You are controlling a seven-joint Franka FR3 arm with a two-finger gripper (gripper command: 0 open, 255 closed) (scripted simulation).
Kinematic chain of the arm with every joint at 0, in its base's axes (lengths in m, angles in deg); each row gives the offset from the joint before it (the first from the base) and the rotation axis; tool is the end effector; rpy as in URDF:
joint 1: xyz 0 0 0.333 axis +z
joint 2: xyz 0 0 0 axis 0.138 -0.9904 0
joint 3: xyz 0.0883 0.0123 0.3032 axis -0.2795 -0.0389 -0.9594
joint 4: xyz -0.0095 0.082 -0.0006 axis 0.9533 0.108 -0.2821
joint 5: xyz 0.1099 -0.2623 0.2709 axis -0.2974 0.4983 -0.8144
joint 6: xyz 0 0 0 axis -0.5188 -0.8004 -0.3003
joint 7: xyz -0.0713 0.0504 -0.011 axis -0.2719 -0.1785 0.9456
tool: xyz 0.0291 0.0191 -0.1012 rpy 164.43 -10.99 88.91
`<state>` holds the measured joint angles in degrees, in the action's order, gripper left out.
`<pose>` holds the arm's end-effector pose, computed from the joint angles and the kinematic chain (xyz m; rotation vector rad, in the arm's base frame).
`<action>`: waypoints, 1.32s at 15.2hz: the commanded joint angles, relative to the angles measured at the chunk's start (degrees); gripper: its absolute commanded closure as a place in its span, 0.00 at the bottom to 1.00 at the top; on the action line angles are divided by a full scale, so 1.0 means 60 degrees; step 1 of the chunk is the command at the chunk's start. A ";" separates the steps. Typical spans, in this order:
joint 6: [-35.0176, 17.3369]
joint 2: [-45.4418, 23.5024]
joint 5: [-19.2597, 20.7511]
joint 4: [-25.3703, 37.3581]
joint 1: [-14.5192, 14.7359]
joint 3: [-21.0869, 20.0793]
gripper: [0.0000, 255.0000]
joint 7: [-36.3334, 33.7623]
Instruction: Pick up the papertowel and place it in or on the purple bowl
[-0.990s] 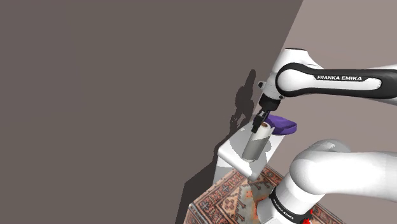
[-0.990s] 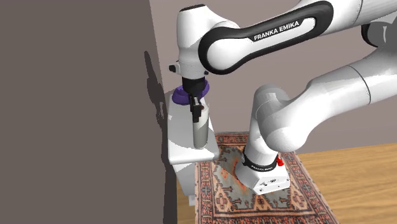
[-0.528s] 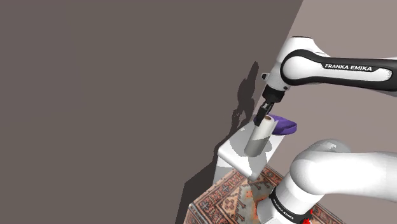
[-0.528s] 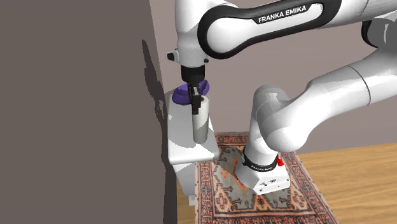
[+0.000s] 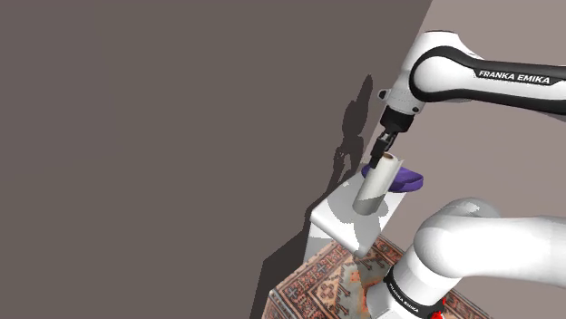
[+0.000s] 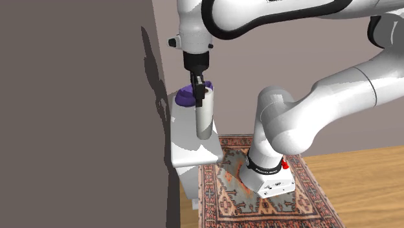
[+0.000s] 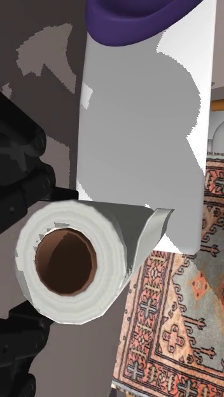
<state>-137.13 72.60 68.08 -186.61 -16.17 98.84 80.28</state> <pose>0.2480 -0.0997 0.4934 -3.1184 -0.2447 -0.0013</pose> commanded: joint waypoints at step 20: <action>0.1736 -0.1347 0.0483 0.3191 -0.0072 0.0869 1.00 0.1110</action>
<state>-126.95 65.84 70.19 -169.19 -16.45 102.80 85.59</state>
